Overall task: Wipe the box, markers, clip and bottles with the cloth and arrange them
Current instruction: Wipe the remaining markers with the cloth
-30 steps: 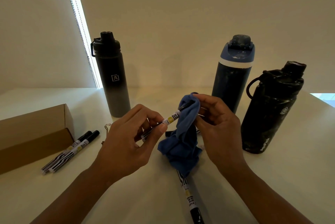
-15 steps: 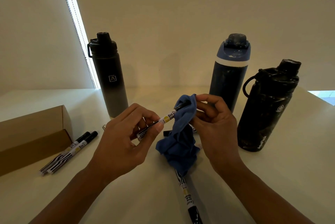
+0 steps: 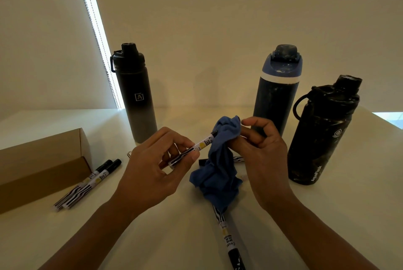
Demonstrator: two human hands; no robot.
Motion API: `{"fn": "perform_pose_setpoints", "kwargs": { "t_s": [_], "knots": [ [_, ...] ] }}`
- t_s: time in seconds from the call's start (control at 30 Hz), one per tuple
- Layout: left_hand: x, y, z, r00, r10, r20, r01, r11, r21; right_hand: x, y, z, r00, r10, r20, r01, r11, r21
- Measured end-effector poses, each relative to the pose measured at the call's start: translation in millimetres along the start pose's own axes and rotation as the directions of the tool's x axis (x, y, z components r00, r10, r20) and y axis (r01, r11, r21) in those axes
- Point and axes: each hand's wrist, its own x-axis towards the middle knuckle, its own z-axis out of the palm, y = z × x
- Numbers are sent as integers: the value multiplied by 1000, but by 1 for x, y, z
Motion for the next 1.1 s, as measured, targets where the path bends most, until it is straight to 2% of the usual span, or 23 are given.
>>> {"fn": "perform_pose_setpoints", "kwargs": {
  "t_s": [0.13,0.33,0.53,0.7,0.8,1.1],
  "knots": [
    [1,1,1,1000,1,-13,-1,1000,-6,3,4,-1,998,50,-36,-49,998,44],
    [-2,-3,4,1000,-4,-14,4,1000,-18,-3,6,6,997,74,34,-76,994,74],
    [-1,-2,4,1000,15,-17,-15,1000,-18,4,9,-1,996,80,-46,-78,996,49],
    [-2,-7,5,999,25,-31,-25,1000,-17,1,10,4,995,96,41,-99,991,87],
    [-1,-7,4,999,25,-24,-26,999,-26,3,11,2,995,102,13,-103,991,80],
    [-3,-5,5,985,-162,56,168,975,-142,10,16,-7,995,101,-23,-99,993,62]
  ]
}}
